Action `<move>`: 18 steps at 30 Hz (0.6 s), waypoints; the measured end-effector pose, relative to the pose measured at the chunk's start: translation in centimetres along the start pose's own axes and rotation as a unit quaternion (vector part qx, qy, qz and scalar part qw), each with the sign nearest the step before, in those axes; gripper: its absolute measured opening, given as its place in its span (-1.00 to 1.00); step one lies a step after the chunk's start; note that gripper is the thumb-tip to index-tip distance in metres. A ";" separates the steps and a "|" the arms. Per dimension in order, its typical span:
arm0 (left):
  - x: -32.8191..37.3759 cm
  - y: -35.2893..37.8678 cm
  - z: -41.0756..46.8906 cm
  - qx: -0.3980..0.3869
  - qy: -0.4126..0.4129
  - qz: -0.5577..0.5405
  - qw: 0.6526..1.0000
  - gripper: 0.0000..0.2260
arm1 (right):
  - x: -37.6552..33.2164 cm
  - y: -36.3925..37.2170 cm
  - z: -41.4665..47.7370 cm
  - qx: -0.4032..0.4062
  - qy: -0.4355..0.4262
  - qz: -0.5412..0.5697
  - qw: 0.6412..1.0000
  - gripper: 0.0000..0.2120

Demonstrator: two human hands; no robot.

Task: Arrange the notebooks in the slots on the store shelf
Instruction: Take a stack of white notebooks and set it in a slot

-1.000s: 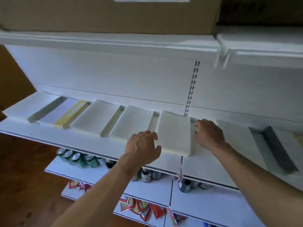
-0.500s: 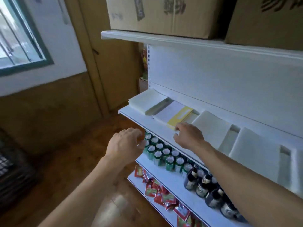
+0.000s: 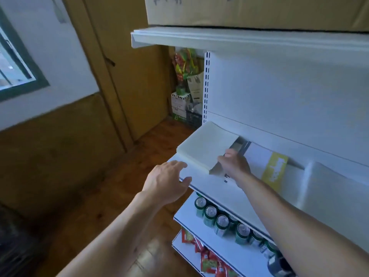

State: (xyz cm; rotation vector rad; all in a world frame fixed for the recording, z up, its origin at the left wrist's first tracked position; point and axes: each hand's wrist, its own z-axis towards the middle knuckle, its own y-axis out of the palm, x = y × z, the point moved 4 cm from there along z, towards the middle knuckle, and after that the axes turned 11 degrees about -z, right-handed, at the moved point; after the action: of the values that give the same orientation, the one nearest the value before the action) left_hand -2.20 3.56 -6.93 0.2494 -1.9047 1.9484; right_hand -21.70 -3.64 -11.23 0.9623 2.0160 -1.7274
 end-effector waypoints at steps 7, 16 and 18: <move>-1.2 2.9 10.5 -0.115 0.178 0.040 0.976 -0.36 | -0.9 2.3 1.7 0.042 0.122 0.137 0.982 -0.87; -6.0 5.1 12.1 -0.249 0.301 0.002 0.921 -0.31 | -1.7 5.4 -0.2 0.150 0.216 0.248 0.932 -0.68; -6.6 4.6 13.2 -0.214 0.296 0.012 0.931 -0.30 | -1.7 6.0 -0.5 0.174 0.216 0.246 0.929 -0.70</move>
State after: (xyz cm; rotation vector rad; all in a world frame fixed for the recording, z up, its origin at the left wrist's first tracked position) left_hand -0.05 -10.44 -13.07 -0.4422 -1.8342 1.3460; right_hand -16.37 -3.38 -14.51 1.9214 1.4947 -1.7059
